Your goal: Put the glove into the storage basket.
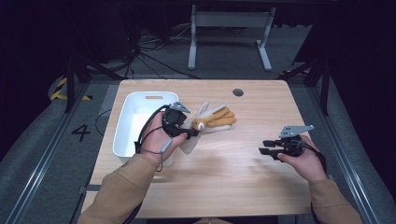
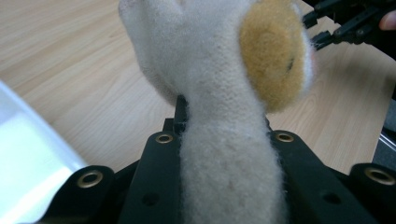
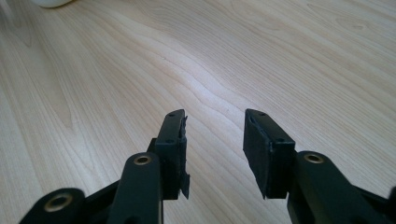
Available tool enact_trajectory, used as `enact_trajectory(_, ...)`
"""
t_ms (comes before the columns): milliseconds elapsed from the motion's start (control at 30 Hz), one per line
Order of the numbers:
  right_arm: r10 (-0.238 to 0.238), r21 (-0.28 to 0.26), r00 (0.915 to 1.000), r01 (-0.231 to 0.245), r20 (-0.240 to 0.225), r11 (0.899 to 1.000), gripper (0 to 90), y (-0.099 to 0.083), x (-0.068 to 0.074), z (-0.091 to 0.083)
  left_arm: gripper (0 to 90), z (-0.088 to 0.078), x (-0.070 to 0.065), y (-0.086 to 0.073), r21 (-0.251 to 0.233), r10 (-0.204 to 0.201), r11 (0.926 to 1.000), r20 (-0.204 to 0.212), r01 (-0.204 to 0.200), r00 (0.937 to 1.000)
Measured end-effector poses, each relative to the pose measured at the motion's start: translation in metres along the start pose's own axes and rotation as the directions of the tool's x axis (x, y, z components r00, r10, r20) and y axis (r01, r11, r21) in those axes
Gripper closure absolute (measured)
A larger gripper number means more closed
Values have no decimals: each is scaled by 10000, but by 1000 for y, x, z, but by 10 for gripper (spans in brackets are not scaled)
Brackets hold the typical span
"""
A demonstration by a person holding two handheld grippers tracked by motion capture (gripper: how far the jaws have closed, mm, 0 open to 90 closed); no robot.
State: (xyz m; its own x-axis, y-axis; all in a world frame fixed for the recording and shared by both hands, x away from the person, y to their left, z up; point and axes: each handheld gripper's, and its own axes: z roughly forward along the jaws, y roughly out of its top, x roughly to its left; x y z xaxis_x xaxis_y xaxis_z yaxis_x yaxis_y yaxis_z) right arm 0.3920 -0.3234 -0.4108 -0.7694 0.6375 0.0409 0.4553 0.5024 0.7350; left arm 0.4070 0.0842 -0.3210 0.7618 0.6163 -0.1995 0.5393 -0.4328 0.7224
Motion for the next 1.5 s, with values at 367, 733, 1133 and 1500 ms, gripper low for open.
enact_trajectory(367,-66,128,9999,67,-121,9999,593,4,1,9,751,-32,21,-6,-220,-1148,9933,-856,1133,9897)
enact_trajectory(733,-25,172,10000,26,-60,9998,589,1,1,8,749,-45,40,-13,-418,-2027,9792,-1522,1986,9673)
enact_trajectory(1133,143,181,9998,-145,127,9997,585,-5,2,1,750,-50,66,-22,-660,-2844,9587,-2175,2766,9337)
enact_trajectory(1500,402,-21,9992,-402,13,9992,578,-10,-8,-2,750,-55,83,-35,-828,-3664,9301,-2821,3579,8867)
